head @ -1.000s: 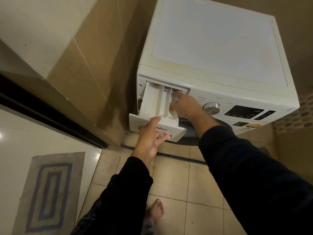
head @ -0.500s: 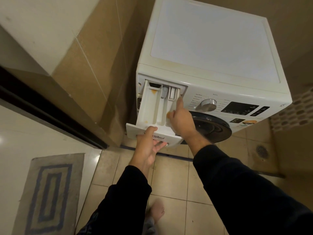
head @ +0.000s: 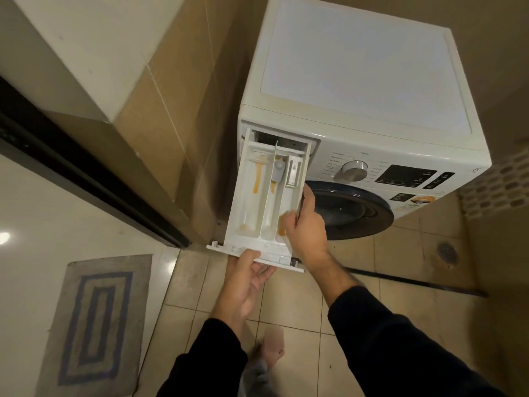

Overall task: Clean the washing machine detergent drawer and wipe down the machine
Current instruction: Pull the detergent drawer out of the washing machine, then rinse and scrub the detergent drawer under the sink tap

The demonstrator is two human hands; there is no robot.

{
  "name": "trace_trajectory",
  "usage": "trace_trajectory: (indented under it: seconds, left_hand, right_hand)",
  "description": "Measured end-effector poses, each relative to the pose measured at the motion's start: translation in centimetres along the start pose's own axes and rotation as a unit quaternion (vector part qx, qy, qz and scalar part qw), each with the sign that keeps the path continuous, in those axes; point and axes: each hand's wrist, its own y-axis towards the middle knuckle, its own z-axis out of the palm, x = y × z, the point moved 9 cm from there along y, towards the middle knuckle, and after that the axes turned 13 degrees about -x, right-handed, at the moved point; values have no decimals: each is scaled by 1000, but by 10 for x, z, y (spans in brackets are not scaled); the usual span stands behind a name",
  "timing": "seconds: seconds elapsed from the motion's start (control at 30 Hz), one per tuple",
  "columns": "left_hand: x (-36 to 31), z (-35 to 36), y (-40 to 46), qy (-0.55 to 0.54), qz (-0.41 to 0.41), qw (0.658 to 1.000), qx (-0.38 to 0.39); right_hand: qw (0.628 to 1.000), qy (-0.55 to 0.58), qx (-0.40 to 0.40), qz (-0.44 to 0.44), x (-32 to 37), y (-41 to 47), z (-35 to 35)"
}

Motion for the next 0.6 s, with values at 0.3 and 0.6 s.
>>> trace_trajectory:
  seconds: [0.3, 0.6]
  left_hand:
    - [-80, 39, -58, 74, 58, 994, 61]
    - [-134, 99, -95, 164, 89, 979, 76]
  right_hand:
    - [995, 99, -3, 14, 54, -2, -65]
    - [965, 237, -24, 110, 92, -7, -140]
